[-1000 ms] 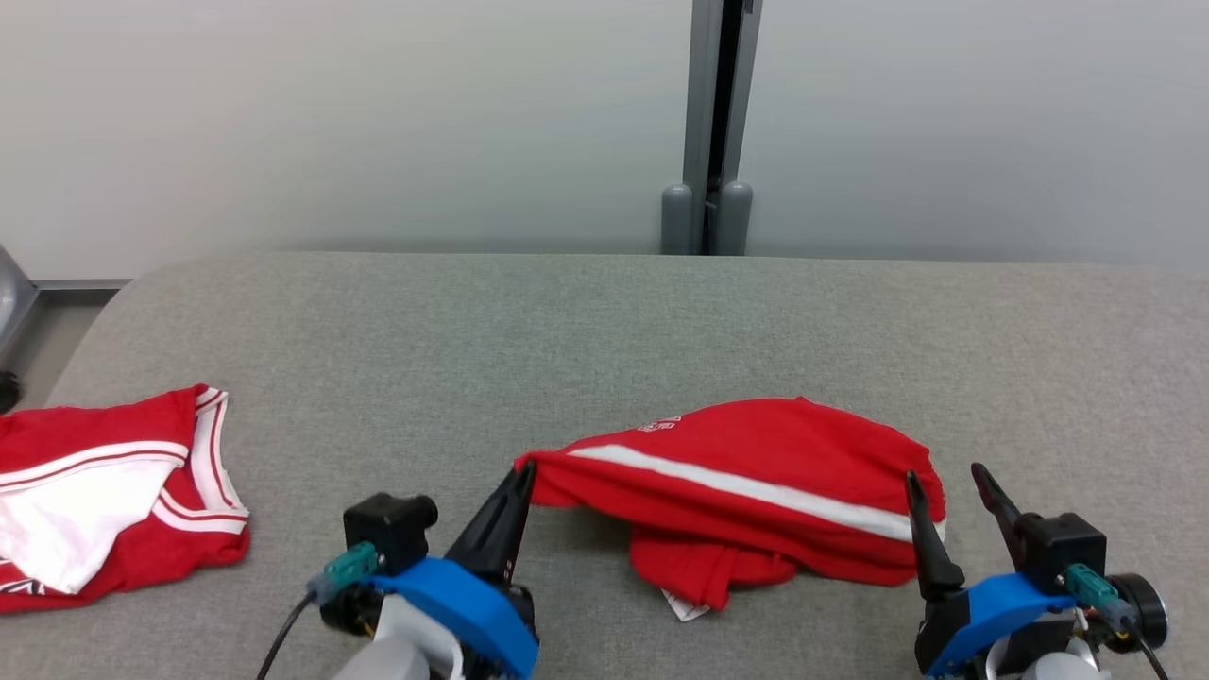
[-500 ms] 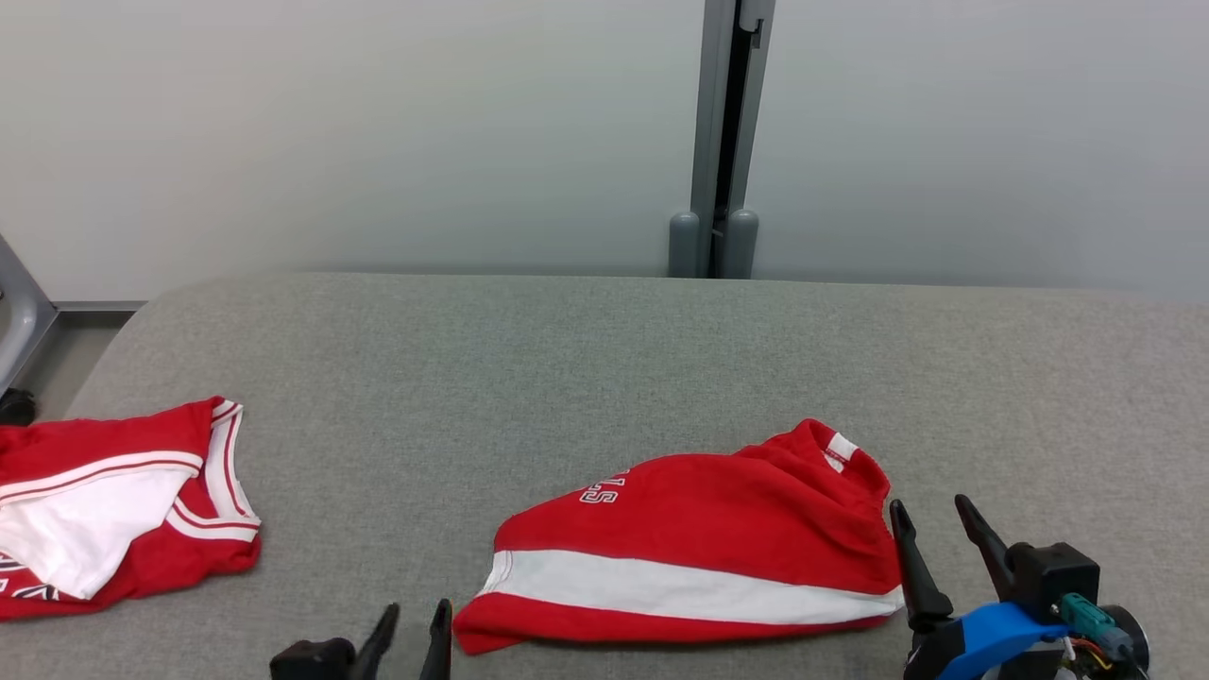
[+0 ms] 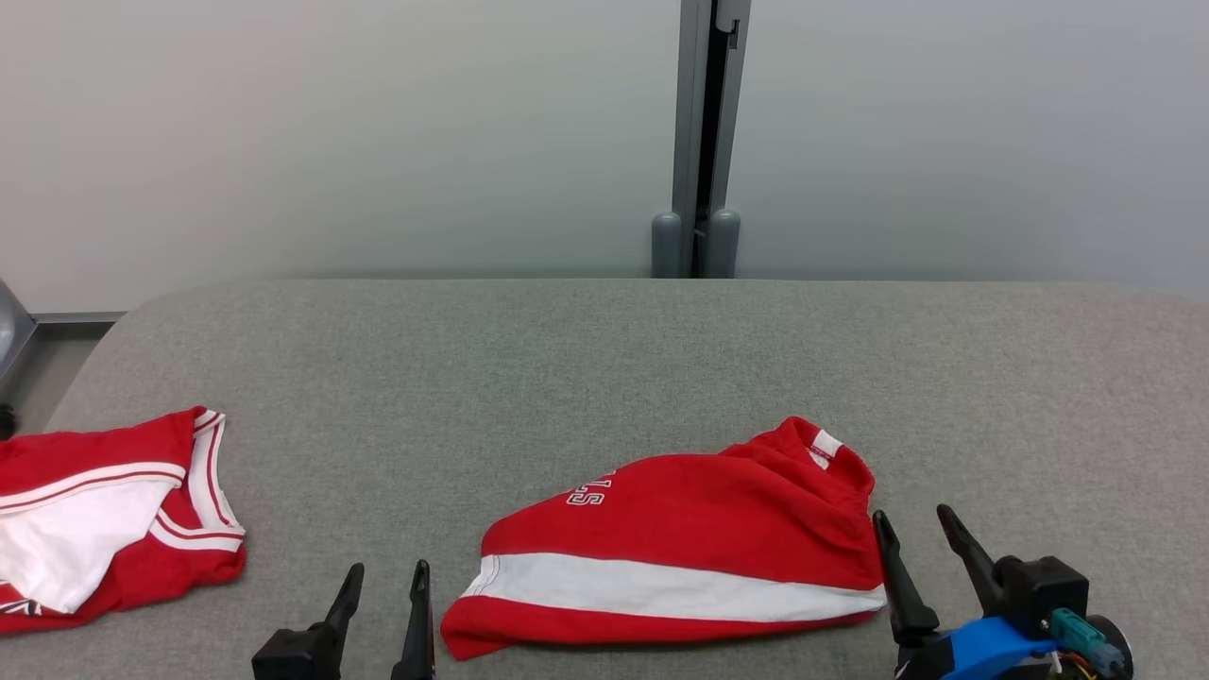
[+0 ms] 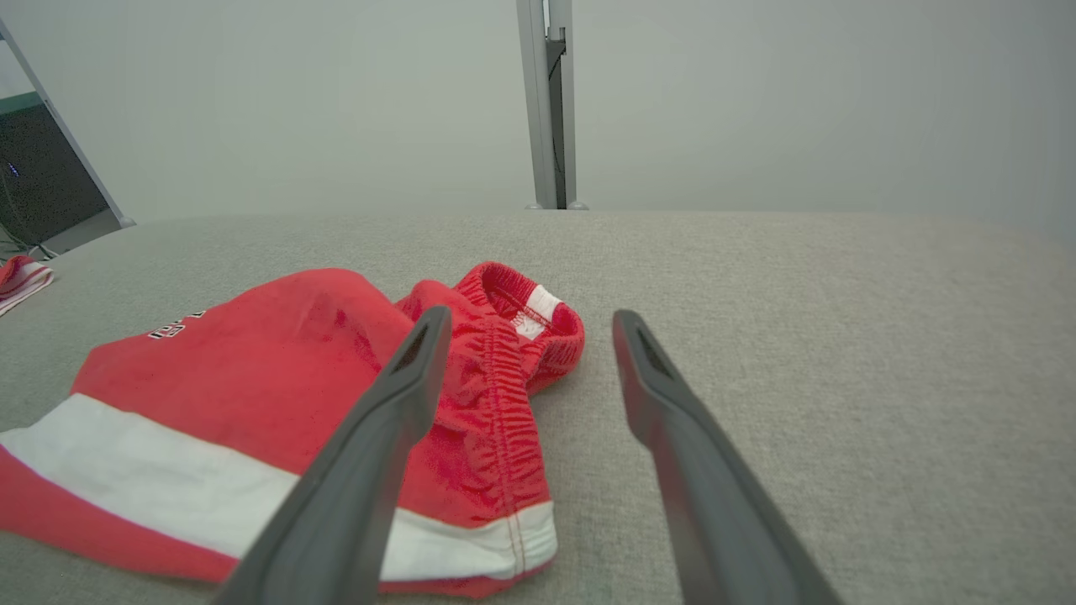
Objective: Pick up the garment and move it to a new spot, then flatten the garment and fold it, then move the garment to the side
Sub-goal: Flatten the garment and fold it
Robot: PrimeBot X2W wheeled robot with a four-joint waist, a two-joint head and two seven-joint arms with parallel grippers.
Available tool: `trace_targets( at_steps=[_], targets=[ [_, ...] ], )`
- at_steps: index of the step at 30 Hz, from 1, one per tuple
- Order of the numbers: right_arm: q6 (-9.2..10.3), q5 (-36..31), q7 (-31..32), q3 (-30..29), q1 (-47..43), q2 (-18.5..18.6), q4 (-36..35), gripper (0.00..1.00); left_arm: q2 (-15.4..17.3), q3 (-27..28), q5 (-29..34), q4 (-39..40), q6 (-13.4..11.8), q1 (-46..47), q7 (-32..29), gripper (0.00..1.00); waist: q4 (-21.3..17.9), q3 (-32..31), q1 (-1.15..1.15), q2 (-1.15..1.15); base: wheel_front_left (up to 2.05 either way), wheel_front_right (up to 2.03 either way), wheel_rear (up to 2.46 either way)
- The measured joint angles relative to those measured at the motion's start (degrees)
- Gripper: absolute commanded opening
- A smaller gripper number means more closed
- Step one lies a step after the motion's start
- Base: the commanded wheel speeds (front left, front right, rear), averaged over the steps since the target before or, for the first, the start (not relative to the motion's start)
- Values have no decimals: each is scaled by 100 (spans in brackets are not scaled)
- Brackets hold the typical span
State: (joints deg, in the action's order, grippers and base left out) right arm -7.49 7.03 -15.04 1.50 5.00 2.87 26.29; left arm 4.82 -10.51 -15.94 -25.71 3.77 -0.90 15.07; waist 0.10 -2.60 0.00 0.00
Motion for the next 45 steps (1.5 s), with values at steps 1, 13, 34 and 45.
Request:
trace_targets(
  at_steps=[1, 13, 34, 45],
  targets=[
    [0, -1, 0, 2, 0, 0, 21, 100, -24, 48, 42, -3, 37, -10, 0, 100, -6, 6, 0, 0, 0, 0, 0],
    [0, -303, 0, -55, 169, 0, 1356, 100, -169, 149, 242, -147, 290, -48, 0, 100, 182, 145, 0, 0, 0, 0, 0],
    [0, 100, 0, 882, 289, 199, 1433, 100, -185, 76, 137, -156, 361, -79, 0, 100, 160, 279, 0, 0, 0, 0, 0],
    [0, 604, 0, 1608, 14, 653, 802, 100, -185, 71, 138, -146, 363, -79, 0, 100, 111, 212, 0, 0, 0, 0, 0]
  ],
)
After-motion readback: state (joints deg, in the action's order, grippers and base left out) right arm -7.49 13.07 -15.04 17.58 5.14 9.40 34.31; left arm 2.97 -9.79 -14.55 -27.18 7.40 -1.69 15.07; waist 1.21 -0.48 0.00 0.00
